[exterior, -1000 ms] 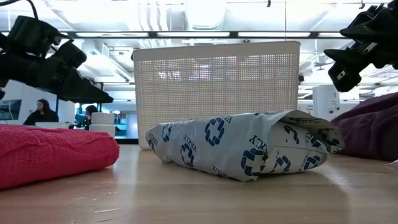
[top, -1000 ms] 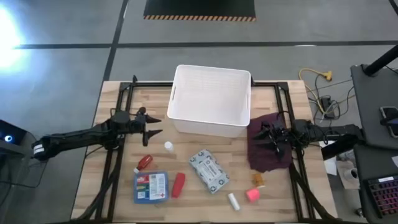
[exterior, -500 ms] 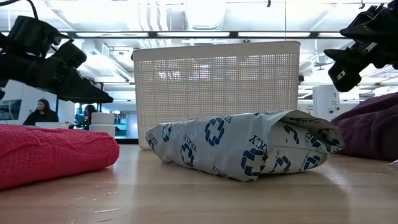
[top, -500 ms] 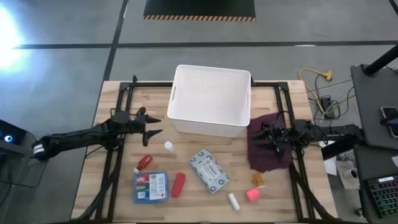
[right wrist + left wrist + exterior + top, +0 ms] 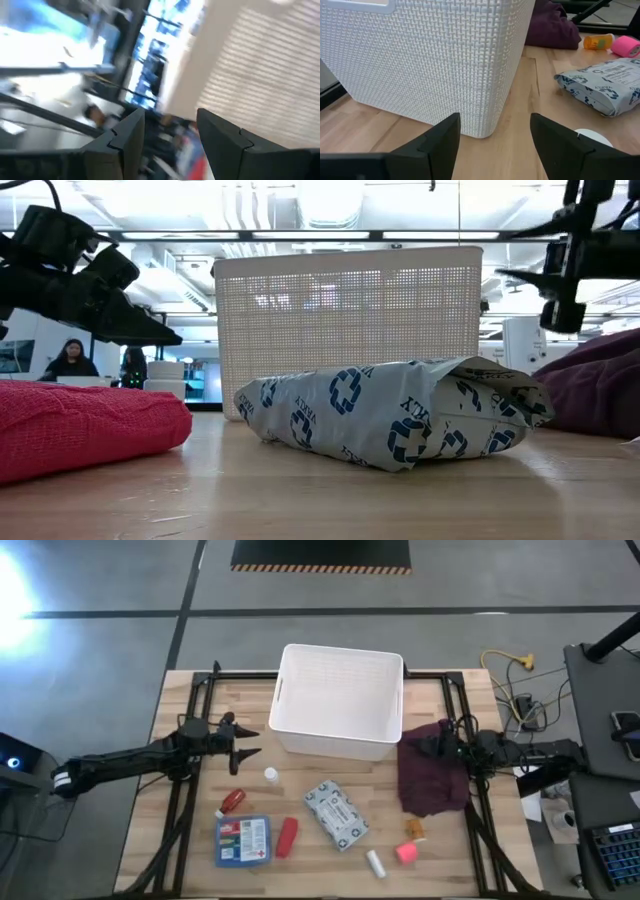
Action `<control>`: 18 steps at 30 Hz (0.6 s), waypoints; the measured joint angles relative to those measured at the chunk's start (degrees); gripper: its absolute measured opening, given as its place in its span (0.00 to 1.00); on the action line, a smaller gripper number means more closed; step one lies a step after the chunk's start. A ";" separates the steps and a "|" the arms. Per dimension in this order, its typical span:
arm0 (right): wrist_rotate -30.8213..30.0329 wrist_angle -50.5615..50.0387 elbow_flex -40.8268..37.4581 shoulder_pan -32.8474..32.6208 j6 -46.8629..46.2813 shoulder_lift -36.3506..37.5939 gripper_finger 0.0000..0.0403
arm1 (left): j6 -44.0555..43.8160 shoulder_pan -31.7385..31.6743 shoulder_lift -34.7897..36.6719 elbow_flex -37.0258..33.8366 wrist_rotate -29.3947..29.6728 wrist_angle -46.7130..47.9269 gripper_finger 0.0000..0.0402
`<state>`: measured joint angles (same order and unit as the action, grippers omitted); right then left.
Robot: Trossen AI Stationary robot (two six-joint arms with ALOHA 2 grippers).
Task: Pick & place medical supplies in basket/bin
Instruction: Put the orange pill bottle into the white container
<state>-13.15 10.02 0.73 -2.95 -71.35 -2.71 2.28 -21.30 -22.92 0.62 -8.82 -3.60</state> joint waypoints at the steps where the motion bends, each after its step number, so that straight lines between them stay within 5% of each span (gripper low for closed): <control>1: 0.03 1.26 0.08 -0.04 -0.08 -0.05 0.43 | 0.05 0.01 0.00 -0.01 0.32 0.01 0.56; 7: 14.38 -5.15 2.80 -1.35 -9.70 -3.42 0.39 | 0.17 0.00 -0.04 0.01 7.57 -0.06 0.56; 9: 20.26 -15.28 6.62 -2.91 -13.39 -6.74 0.36 | 0.05 -0.02 -0.02 0.01 7.89 -0.39 0.56; 15: 23.92 -50.25 24.60 -11.51 -19.93 -20.65 0.30 | 0.02 0.00 0.07 0.01 7.89 -0.39 0.56; 18: 26.95 -60.18 31.72 -17.06 -26.42 -30.40 0.33 | 0.02 0.00 0.07 0.01 7.39 0.70 0.56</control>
<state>13.80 -50.16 32.45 -20.02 -97.77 -33.11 2.31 -21.30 -22.85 0.62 -1.43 -2.89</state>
